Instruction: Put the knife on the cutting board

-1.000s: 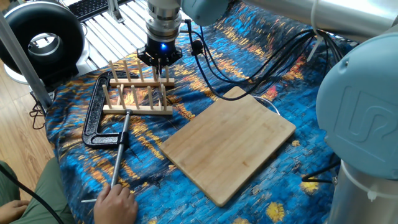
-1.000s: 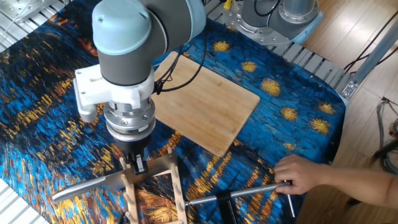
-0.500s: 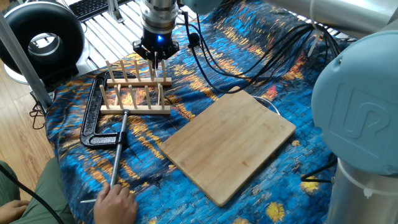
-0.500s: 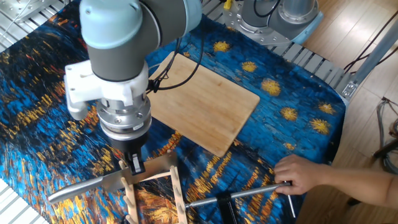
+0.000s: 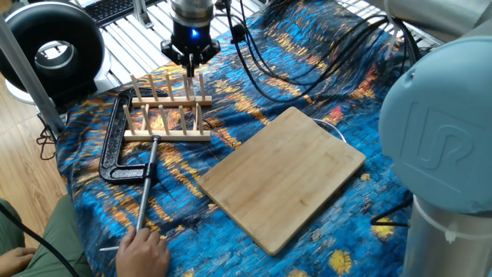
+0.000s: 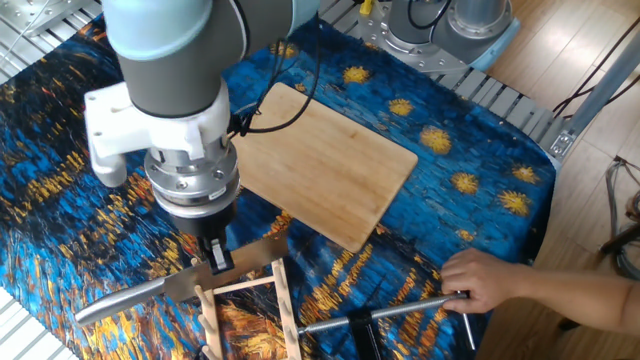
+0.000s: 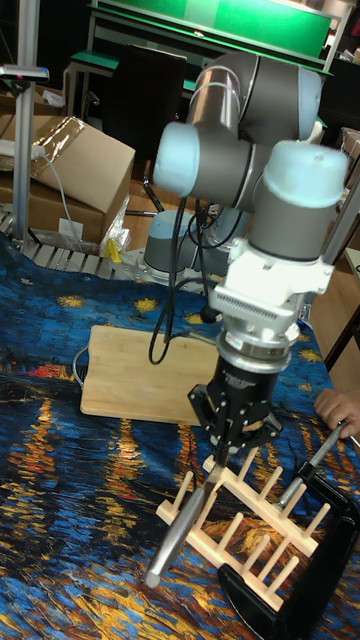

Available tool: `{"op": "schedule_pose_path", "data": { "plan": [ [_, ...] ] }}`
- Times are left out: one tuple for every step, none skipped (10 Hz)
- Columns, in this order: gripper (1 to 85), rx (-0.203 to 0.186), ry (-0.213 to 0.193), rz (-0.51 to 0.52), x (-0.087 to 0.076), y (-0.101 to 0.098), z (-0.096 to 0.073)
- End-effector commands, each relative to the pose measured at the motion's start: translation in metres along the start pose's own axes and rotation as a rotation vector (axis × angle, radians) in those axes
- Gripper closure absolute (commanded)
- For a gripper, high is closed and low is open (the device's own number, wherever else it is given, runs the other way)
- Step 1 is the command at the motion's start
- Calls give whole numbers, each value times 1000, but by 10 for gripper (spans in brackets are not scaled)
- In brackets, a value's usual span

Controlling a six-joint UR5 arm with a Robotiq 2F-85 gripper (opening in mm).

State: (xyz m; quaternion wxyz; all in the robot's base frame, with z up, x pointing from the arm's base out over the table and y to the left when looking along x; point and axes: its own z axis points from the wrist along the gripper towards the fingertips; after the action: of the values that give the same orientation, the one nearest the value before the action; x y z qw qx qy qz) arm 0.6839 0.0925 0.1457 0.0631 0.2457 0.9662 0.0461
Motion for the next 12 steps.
{"op": "schedule_pose_path", "data": {
  "plan": [
    [847, 31, 30, -48, 11, 10, -36],
    [847, 43, 31, -69, 14, 7, -44],
    [847, 57, 26, -91, 17, 2, -49],
    [847, 65, 24, -107, 21, -2, -53],
    [847, 63, 23, -122, 25, -2, -58],
    [847, 69, 19, -142, 27, -4, -61],
    [847, 83, 12, -168, 27, -7, -65],
    [847, 89, 10, -186, 29, -7, -68],
    [847, 88, 7, -212, 28, -7, -68],
    [847, 41, 14, -218, 31, 5, -68],
    [847, 52, 10, -241, 29, 3, -68],
    [847, 58, 13, -250, 30, 1, -68]
  ]
}}
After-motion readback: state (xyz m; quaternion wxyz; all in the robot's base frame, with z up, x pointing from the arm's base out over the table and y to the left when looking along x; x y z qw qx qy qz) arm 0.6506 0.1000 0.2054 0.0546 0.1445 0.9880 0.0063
